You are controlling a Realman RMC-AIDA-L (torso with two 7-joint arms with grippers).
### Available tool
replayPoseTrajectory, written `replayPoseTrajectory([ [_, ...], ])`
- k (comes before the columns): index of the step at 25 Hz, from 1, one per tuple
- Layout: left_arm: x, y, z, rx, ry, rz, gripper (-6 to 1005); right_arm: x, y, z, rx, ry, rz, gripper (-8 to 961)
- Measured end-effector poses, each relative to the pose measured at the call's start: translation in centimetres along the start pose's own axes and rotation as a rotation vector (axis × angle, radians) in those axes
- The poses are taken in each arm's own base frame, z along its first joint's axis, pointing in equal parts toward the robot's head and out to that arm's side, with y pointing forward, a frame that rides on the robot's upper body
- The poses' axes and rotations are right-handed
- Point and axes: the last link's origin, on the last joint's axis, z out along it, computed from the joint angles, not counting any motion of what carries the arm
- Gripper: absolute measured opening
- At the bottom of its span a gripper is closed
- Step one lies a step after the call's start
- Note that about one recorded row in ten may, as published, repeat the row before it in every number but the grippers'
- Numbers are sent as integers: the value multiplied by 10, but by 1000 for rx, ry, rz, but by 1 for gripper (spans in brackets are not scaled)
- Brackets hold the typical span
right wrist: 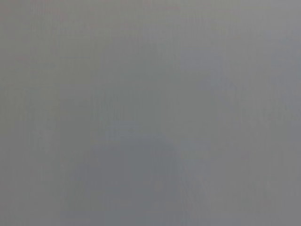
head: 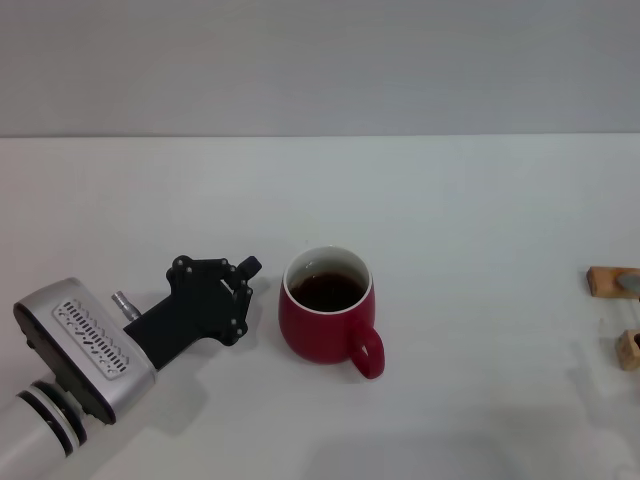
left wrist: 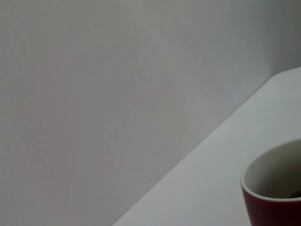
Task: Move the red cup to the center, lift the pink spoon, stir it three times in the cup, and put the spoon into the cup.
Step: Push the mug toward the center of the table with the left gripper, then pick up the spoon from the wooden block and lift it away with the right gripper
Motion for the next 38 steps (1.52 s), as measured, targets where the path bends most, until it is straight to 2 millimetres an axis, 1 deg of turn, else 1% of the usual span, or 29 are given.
replayPoseTrajectory([
  [3, 0, 0, 0, -3, -2, 1, -2, 0, 0, 0, 0, 0, 0, 757],
  [15, 7, 12, 4, -30, 27, -22, -2, 0, 0, -1, 2, 0, 0, 756],
  [29, 7, 17, 3, -44, 30, -28, -2, 0, 0, 0, 1, -1, 0, 757],
  [33, 3, 9, -1, 0, 16, -36, -2, 0, 0, 0, 1, 1, -1, 757],
  [35, -6, -8, -12, 121, -11, -76, -2, 0, 0, 0, 0, 1, -1, 756],
  [36, -6, -8, -12, 121, -11, -76, -2, 0, 0, 0, 0, 1, -1, 756],
  [38, -11, -19, -22, 207, -24, -108, -2, 0, 0, 0, -1, 1, -2, 756],
])
